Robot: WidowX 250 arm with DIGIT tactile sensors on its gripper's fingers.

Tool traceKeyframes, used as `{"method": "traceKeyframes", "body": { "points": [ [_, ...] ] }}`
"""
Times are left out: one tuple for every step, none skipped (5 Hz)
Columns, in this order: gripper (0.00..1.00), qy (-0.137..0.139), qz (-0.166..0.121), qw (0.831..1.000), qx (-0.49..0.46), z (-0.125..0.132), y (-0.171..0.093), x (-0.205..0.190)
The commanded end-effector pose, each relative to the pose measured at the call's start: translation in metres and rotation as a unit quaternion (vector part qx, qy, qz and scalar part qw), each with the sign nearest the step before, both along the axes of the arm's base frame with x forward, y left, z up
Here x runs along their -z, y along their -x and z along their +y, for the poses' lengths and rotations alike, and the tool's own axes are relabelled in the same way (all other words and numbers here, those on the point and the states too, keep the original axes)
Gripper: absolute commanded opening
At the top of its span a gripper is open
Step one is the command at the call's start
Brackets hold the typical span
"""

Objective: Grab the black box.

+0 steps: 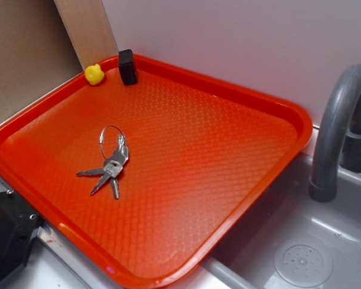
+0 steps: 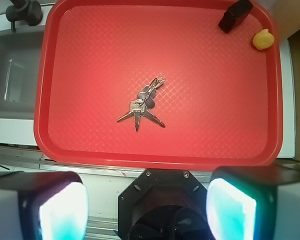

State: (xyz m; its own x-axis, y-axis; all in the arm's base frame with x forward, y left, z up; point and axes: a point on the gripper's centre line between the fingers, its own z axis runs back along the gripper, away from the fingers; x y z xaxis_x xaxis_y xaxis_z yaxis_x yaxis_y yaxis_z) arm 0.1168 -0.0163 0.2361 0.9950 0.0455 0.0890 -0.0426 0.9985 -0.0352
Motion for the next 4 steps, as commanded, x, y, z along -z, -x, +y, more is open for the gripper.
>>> {"method": "traceKeyframes", "body": {
  "points": [
    [1.00, 0.000, 0.000, 1.000, 0.000, 0.000, 0.000, 0.000],
    [1.00, -0.023, 0.007, 0.992, -0.125, 0.042, -0.050, 0.038],
    [1.00, -0.014, -0.034, 0.974, -0.222, 0.063, -0.092, 0.047],
    [1.00, 0.016, -0.056, 0.953, -0.297, 0.086, -0.118, 0.061]
  ]
}}
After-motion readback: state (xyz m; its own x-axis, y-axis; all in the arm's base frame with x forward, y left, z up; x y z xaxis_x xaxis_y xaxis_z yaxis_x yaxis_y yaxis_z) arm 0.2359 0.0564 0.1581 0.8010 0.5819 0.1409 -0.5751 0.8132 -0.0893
